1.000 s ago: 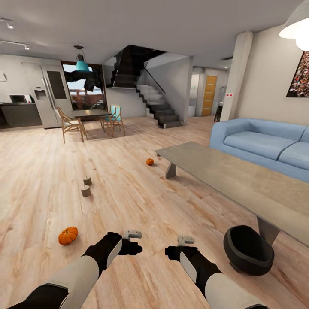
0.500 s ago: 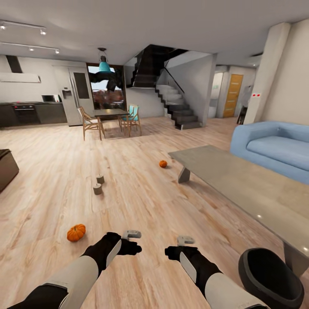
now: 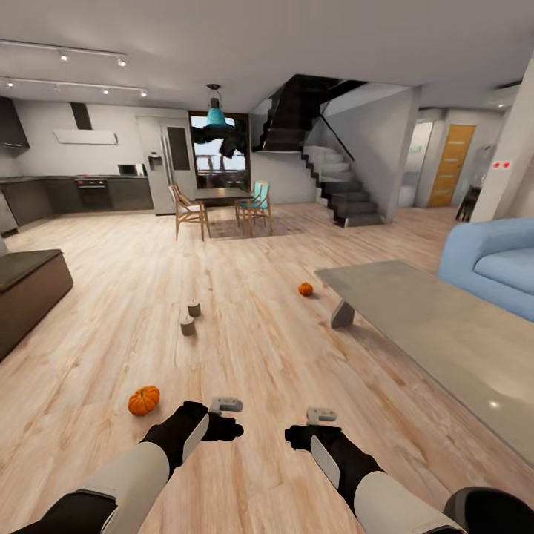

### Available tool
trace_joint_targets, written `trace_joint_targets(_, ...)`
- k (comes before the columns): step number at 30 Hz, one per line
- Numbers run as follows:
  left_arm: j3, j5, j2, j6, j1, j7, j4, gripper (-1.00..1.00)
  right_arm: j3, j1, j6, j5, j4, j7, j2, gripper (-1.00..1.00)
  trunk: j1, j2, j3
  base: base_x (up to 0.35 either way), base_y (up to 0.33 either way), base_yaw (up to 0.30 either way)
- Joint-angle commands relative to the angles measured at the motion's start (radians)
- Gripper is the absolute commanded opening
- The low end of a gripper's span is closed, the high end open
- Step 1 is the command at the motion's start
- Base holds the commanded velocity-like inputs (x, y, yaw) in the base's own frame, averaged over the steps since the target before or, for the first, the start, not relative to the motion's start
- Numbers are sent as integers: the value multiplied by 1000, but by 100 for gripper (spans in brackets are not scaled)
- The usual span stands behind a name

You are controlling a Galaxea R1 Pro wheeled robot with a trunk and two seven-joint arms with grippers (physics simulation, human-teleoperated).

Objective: Place each of the two pumpkins and all three candles from the living room inside a cabinet in the living room (use any cabinet), then make sure every cabinet is closed, and position the cauldron so it is next to a table in the living room.

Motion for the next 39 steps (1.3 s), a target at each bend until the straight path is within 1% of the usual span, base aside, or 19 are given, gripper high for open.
trace_joint_targets(1, -5, 5, 1, 5, 0, 1, -1, 100, 5, 0, 4, -10, -2, -9, 0, 100, 0, 0, -1, 226, -220, 260)
trace_joint_targets(6, -3, 6, 2, 6, 0, 1, -1, 100, 5, 0, 4, -10, -3, -9, 0, 100, 0, 0, -1, 212, -202, 108)
trace_joint_targets(10, -5, 20, 2, 5, 0, 1, -1, 100, 5, 0, 5, -10, -4, -9, 0, 100, 0, 0, -1, 92, -76, 14)
trace_joint_targets(14, -5, 27, 2, 5, 0, 1, -1, 100, 5, 0, 4, -10, -4, -9, 0, 100, 0, 0, -1, 32, 0, 5)
trace_joint_targets(18, -5, 29, 2, 4, 0, 0, -2, 100, 5, 0, 4, -10, -3, -9, 0, 100, 0, 0, 1, 8, 136, 77)
trace_joint_targets(39, -5, 30, 4, 4, 0, 0, -3, 100, 5, 0, 4, -10, -2, -9, 0, 100, 0, 0, 16, 0, 15, 256)
